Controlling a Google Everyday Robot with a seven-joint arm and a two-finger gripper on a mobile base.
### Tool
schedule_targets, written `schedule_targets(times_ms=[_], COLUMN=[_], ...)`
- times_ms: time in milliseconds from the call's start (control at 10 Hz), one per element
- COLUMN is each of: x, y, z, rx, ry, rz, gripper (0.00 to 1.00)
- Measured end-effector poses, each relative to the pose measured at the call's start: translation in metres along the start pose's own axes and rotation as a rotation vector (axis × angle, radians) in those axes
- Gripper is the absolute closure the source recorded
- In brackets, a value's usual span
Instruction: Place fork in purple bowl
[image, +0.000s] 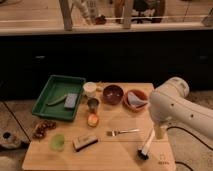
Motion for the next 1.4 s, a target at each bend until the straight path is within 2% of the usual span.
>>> schedule_targets(times_ms=[300, 400, 600, 900, 1100, 1400], x=[-0.026, -0.028, -0.036, -0.063, -0.071, -0.098], y=[0.010, 0.013, 0.013, 0.012, 0.014, 0.008], z=[0.000, 0.000, 0.001, 0.003, 0.004, 0.004], rx=[0.004, 0.005, 0.010, 0.022, 0.026, 0.046], ry=[0.004, 0.008, 0.009, 0.006, 0.012, 0.005], rz=[-0.033, -0.040, -0.056, -0.084, -0.095, -0.129], gripper=[0.20, 0.20, 0.20, 0.20, 0.20, 0.20])
